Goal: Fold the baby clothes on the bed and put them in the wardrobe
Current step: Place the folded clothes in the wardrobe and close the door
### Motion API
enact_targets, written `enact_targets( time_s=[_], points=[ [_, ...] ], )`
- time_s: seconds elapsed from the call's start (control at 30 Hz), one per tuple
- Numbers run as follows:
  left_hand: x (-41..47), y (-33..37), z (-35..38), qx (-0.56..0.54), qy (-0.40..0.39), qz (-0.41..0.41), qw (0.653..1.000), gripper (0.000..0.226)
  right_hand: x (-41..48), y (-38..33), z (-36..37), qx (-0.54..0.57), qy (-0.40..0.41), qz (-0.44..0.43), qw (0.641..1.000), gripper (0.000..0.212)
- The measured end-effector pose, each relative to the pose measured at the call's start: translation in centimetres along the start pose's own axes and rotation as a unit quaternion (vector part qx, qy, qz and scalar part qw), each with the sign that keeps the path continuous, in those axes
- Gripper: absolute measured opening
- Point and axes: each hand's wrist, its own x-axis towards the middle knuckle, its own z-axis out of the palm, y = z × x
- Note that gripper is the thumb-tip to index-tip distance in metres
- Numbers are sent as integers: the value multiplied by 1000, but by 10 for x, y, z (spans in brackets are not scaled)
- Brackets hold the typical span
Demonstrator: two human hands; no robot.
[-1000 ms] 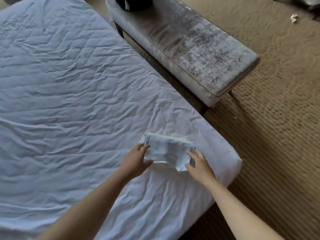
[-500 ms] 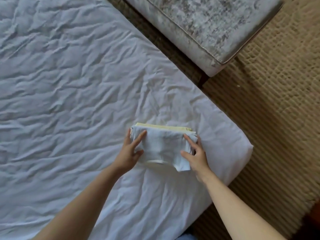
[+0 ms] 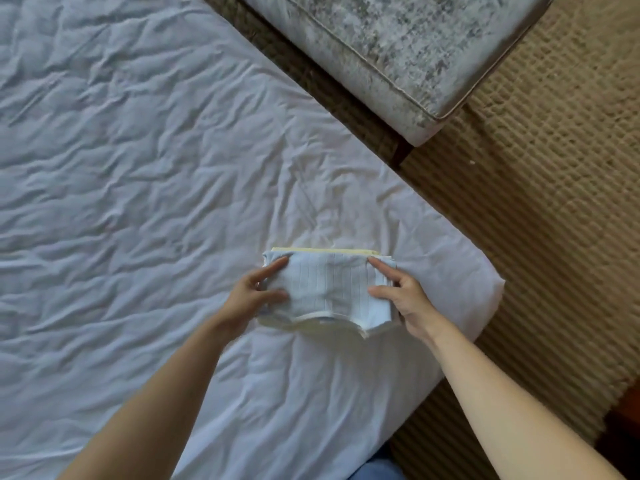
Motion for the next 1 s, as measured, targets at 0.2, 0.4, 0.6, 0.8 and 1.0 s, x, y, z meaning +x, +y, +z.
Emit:
enact_targets(
  time_s=[0.2, 0.4, 0.6, 0.8, 1.0],
  points=[
    [-30, 7, 0, -7, -32, -42, 999, 72, -25, -6, -3, -8, -33, 8, 999, 56],
    [-88, -15, 0, -46, -41, -21, 998, 79, -78, 11, -1, -1, -57, -10, 998, 56],
    [-153, -22, 9, -34, -83, 15, 996, 89, -141, 22, -3, -14, -63, -29, 997, 51],
    [-222, -28, 16, -15, -102, 88, 991, 73, -219, 49, -6, -24, -56, -99, 993, 57],
    [-298, -46, 14, 40, -152, 150, 976, 85, -315, 101, -2, -22, -46, -183, 982, 59]
  ],
)
